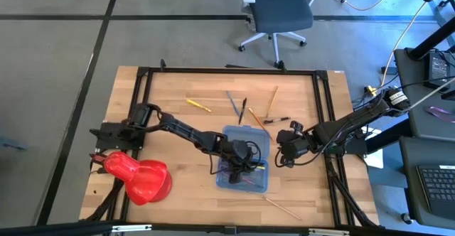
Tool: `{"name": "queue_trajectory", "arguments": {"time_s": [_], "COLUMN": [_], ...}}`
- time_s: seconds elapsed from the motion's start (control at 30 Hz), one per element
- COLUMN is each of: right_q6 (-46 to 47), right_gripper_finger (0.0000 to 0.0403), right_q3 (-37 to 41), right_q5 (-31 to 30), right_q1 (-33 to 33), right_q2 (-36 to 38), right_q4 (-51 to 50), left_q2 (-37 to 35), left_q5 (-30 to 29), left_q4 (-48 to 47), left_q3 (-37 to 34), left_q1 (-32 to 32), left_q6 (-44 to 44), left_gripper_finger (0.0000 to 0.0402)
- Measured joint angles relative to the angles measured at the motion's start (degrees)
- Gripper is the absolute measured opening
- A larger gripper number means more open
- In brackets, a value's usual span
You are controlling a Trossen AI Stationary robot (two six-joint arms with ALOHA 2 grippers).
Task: Pick & place school supplies into a supply box
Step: Put the middle left black pen into the blue supply box
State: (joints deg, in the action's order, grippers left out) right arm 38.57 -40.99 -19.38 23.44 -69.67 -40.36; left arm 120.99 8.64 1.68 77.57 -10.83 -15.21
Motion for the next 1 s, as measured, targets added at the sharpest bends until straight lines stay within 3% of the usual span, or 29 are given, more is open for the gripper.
{"name": "queue_trajectory", "arguments": {"time_s": [0.43,0.63,1.0], "right_q6": [3.02,1.23,-21.14], "right_gripper_finger": [0.0152,0.0152,0.0152], "right_q3": [0.0,-0.02,-0.04], "right_q5": [-0.46,-0.43,8.79], "right_q1": [-1.99,-10.17,-29.54], "right_q2": [0.0,0.0,0.0], "right_q4": [1.11,-1.32,-0.07], "left_q2": [0.6,0.59,-0.41], "left_q5": [0.04,0.04,0.41], "left_q4": [-0.62,-0.62,-0.1], "left_q3": [-0.04,-0.04,-0.04], "left_q1": [0.04,0.04,0.04], "left_q6": [1.25,1.43,2.33], "left_gripper_finger": [0.0054,0.0061,0.0134]}}
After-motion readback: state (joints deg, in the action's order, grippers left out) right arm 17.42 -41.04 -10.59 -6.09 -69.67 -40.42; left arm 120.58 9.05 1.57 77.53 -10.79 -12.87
